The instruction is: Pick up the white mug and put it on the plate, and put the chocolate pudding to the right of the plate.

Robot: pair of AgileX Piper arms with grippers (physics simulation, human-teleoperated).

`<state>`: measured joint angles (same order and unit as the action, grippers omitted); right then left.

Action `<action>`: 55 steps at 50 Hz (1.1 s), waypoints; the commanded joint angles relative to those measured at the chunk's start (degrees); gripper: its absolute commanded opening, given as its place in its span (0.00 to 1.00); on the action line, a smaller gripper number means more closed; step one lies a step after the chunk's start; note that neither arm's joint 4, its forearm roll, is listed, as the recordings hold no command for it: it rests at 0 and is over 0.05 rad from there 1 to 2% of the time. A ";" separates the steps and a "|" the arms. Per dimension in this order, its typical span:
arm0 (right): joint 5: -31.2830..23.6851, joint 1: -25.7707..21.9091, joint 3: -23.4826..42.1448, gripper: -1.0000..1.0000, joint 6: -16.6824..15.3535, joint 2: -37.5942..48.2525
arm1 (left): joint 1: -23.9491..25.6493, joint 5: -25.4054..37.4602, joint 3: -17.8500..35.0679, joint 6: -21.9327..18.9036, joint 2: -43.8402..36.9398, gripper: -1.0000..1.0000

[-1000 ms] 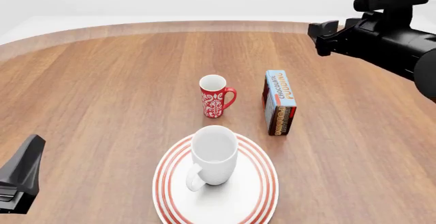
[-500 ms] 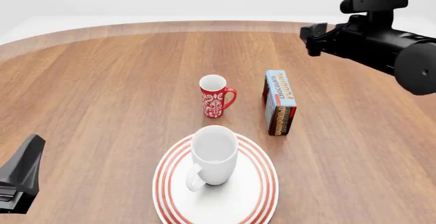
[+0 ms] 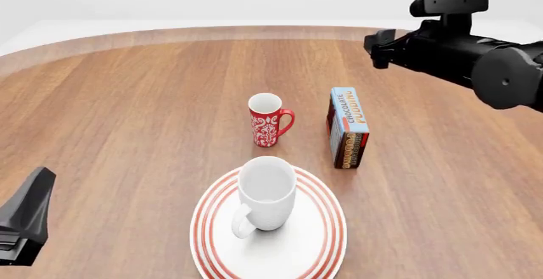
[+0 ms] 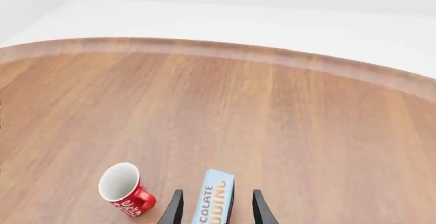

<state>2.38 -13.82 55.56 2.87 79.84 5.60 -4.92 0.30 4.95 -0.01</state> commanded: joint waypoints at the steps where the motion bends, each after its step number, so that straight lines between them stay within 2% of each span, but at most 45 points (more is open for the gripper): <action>1: -0.62 -0.25 1.56 1.00 1.25 1.91 | 0.00 -0.06 -0.02 0.26 0.00 1.00; 12: -1.31 -0.07 3.09 1.00 3.47 4.49 | -0.03 -0.05 -0.02 0.29 0.00 1.00; 47: -0.59 1.15 3.51 1.00 5.40 8.93 | -0.01 -0.04 -0.02 0.21 0.00 1.00; 48: -0.51 1.08 3.48 1.00 5.45 9.12 | 0.00 -0.46 -0.07 1.89 0.00 1.00; 55: -0.33 0.76 3.70 1.00 5.69 10.23 | 0.02 -0.48 -0.05 1.98 0.00 1.00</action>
<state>1.72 -12.89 59.14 8.15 88.62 5.60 -5.20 0.25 6.13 -0.01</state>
